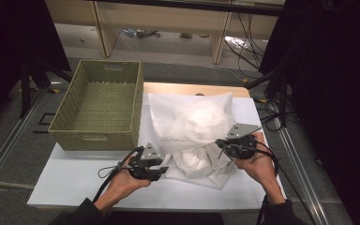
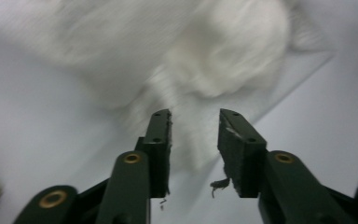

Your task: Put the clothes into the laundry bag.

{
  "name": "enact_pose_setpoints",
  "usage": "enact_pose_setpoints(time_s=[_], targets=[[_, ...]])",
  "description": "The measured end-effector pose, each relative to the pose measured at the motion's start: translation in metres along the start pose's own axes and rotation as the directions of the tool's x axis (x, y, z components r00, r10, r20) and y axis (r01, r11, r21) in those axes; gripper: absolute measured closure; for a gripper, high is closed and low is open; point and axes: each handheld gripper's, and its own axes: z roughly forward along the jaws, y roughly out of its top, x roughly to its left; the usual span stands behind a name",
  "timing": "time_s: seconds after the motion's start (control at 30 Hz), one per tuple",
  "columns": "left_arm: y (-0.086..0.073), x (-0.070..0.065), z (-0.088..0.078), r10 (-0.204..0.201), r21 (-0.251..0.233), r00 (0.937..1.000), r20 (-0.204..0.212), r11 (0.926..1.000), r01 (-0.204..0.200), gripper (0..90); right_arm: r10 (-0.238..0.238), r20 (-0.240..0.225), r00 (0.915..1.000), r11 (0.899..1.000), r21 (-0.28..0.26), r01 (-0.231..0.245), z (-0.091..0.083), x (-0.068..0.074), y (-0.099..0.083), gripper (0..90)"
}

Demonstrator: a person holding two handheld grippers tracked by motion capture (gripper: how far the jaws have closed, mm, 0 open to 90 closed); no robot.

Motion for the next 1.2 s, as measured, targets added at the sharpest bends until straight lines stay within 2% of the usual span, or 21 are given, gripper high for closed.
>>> enact_pose_setpoints(time_s=[0.07, 0.13, 0.23, 0.27, 0.33, 0.37, 0.47, 0.5, 0.53, 0.57, 0.6, 0.67, 0.73, 0.77, 0.83, 0.87, 0.9, 0.97, 1.07, 1.13, 1.2], targets=[[0.007, -0.009, 0.013, 0.01, 0.024, 0.9997, 0.021, 0.9996, -0.011, 51.7, -0.002, -0.007, 1.0, 1.0, 0.002, 0.002, -0.001, 0.0, 0.001, 90.0], [0.012, -0.014, 0.029, -0.017, 0.047, 0.9989, 0.043, 0.9988, 0.015, 43.0, 0.014, 0.002, 0.9999, 1.0, -0.001, -0.014, -0.002, 0.001, 0.002, 90.0], [0.022, -0.018, 0.057, -0.028, 0.092, 0.9995, 0.014, 0.9954, 0.027, 33.2, 0.006, 0.003, 1.0, 1.0, -0.01, -0.006, -0.004, 0.001, 0.002, 90.0], [0.025, -0.016, 0.065, -0.036, 0.094, 0.9993, 0.006, 0.995, 0.035, 33.7, 0.008, 0.002, 1.0, 1.0, -0.012, -0.008, -0.005, 0.001, 0.002, 90.0], [0.031, -0.012, 0.08, -0.062, 0.059, 0.9979, -0.014, 0.9963, 0.063, 42.3, 0.008, -0.004, 1.0, 1.0, -0.004, -0.008, -0.006, 0.002, 0.002, 90.0], [0.034, -0.008, 0.084, -0.053, 0.058, 0.9986, -0.008, 0.9969, 0.053, 53.5, 0.007, -0.004, 1.0, 1.0, -0.014, -0.007, -0.006, 0.003, 0.002, 90.0], [0.048, 0.001, 0.099, -0.119, -0.005, 0.9926, -0.021, 0.9929, 0.119, 77.7, 0.001, -0.004, 1.0, 1.0, -0.015, -0.001, -0.008, 0.003, 0.003, 90.0], [0.052, 0.002, 0.102, -0.123, -0.017, 0.9919, -0.031, 0.9923, 0.123, 81.6, -0.001, -0.003, 1.0, 1.0, -0.015, 0.001, -0.008, 0.003, 0.003, 90.0], [0.061, 0.006, 0.102, -0.088, -0.005, 0.9945, -0.056, 0.9961, 0.088, 83.0, -0.013, -0.003, 0.9999, 1.0, -0.024, 0.013, -0.009, 0.003, 0.004, 90.0], [0.069, 0.008, 0.104, -0.089, -0.013, 0.9942, -0.061, 0.996, 0.088, 83.7, -0.004, -0.007, 1.0, 1.0, -0.028, 0.004, -0.01, 0.003, 0.004, 90.0], [0.075, 0.009, 0.106, -0.116, -0.046, 0.9906, -0.073, 0.9926, 0.113, 84.0, -0.002, -0.002, 1.0, 0.999, -0.034, 0.002, -0.011, 0.003, 0.005, 90.0], [0.088, 0.018, 0.107, -0.12, -0.072, 0.9867, -0.11, 0.991, 0.113, 84.2, -0.016, 0.001, 0.9999, 0.999, -0.042, 0.016, -0.014, 0.001, 0.005, 90.0], [0.093, 0.026, 0.112, -0.142, -0.094, 0.9786, -0.149, 0.9872, 0.129, 84.2, -0.009, -0.004, 0.9999, 0.999, -0.047, 0.009, -0.016, 0.0, 0.005, 90.0], [0.092, 0.031, 0.121, -0.174, -0.131, 0.9667, -0.188, 0.9799, 0.15, 84.1, -0.006, -0.01, 0.9999, 0.999, -0.043, 0.006, -0.016, 0.001, 0.004, 90.0], [0.086, 0.041, 0.132, -0.176, -0.11, 0.9574, -0.229, 0.9819, 0.154, 83.3, 0.002, -0.006, 1.0, 1.0, -0.029, -0.003, -0.015, 0.003, 0.004, 90.0], [0.081, 0.043, 0.137, -0.216, -0.101, 0.9512, -0.22, 0.975, 0.198, 82.3, -0.017, -0.013, 0.9998, 0.999, -0.027, 0.017, -0.013, 0.004, 0.004, 90.0], [0.079, 0.043, 0.137, -0.22, -0.094, 0.9528, -0.209, 0.9744, 0.204, 80.1, -0.011, -0.021, 0.9997, 1.0, -0.015, 0.011, -0.01, 0.005, 0.003, 90.0], [0.076, 0.039, 0.128, -0.159, -0.06, 0.9672, -0.199, 0.987, 0.15, 72.6, -0.007, -0.024, 0.9997, 1.0, 0.007, 0.007, -0.004, 0.006, -0.001, 90.0], [0.068, 0.029, 0.102, -0.086, 0.006, 0.9823, -0.167, 0.9961, 0.088, 58.8, 0.003, -0.028, 0.9996, 1.0, 0.021, -0.002, 0.003, 0.004, -0.006, 90.0], [0.063, 0.024, 0.09, -0.111, 0.022, 0.9846, -0.135, 0.9931, 0.115, 50.3, 0.022, -0.03, 0.9993, 0.999, 0.035, -0.021, 0.004, 0.005, -0.006, 90.0], [0.058, 0.019, 0.082, -0.122, 0.056, 0.9899, -0.072, 0.9904, 0.127, 43.1, 0.007, -0.037, 0.9993, 0.999, 0.036, -0.005, 0.006, 0.005, -0.006, 90.0]])
